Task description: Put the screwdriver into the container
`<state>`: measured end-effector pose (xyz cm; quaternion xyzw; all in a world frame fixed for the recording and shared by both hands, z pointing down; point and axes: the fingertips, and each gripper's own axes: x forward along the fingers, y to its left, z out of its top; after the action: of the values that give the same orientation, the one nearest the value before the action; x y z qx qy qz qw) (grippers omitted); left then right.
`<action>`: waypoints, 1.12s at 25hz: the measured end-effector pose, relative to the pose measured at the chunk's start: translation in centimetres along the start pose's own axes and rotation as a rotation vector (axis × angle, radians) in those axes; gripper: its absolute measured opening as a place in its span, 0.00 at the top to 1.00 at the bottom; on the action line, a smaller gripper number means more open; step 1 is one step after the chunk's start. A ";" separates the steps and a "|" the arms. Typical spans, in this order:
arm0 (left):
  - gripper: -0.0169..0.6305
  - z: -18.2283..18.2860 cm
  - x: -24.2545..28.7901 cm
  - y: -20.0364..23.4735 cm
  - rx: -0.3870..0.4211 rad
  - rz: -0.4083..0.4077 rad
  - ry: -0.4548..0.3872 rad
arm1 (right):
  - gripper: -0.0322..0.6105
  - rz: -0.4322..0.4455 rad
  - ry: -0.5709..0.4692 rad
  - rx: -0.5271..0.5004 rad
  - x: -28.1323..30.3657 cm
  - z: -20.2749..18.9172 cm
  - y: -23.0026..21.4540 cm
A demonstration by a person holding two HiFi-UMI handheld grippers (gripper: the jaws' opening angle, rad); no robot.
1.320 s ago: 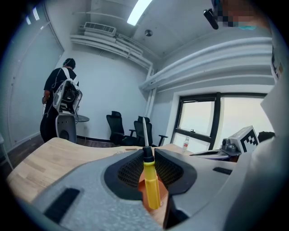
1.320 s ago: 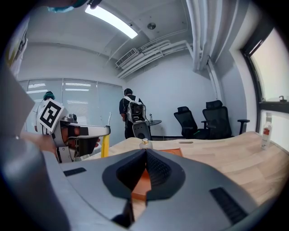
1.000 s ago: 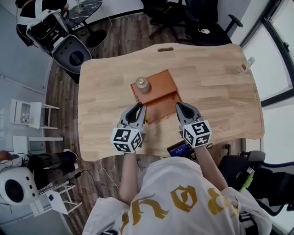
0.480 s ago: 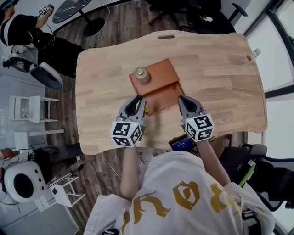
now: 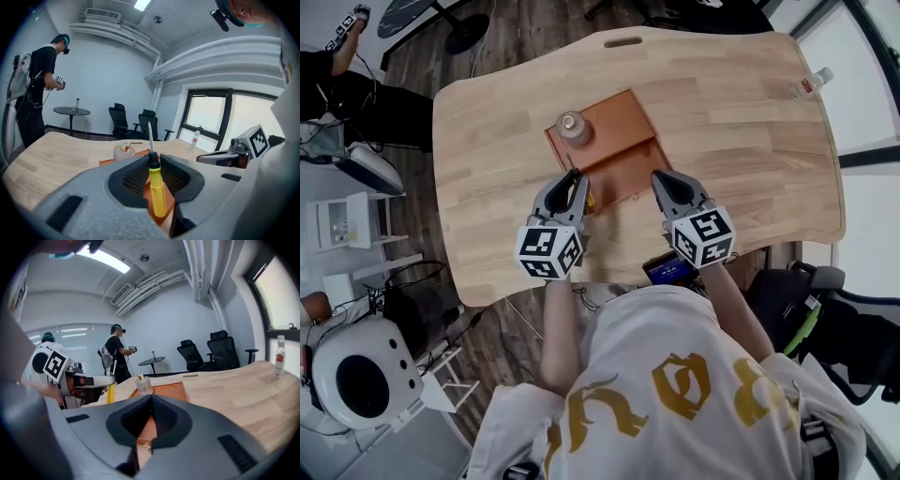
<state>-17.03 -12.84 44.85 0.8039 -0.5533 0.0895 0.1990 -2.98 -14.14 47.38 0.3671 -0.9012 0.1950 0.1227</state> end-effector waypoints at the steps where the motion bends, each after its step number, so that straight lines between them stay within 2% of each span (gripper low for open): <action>1: 0.86 -0.1 0.2 0.1 0.001 -0.002 0.003 | 0.94 0.001 0.004 -0.002 0.2 -0.1 0.0; 12: 0.86 -2.1 2.2 0.9 -0.021 -0.016 0.059 | 0.94 -0.022 0.050 -0.003 1.3 -1.1 -1.9; 19: 0.86 -3.7 3.2 0.4 0.018 -0.041 0.115 | 0.94 -0.033 0.070 0.013 1.6 -2.2 -3.1; 28: 0.86 -6.0 4.0 0.5 0.011 -0.066 0.171 | 0.94 -0.035 0.100 0.018 1.6 -3.4 -3.8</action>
<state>-15.53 -13.89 51.79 0.8124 -0.5069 0.1542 0.2436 -1.15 -16.12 52.02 0.3739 -0.8856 0.2190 0.1674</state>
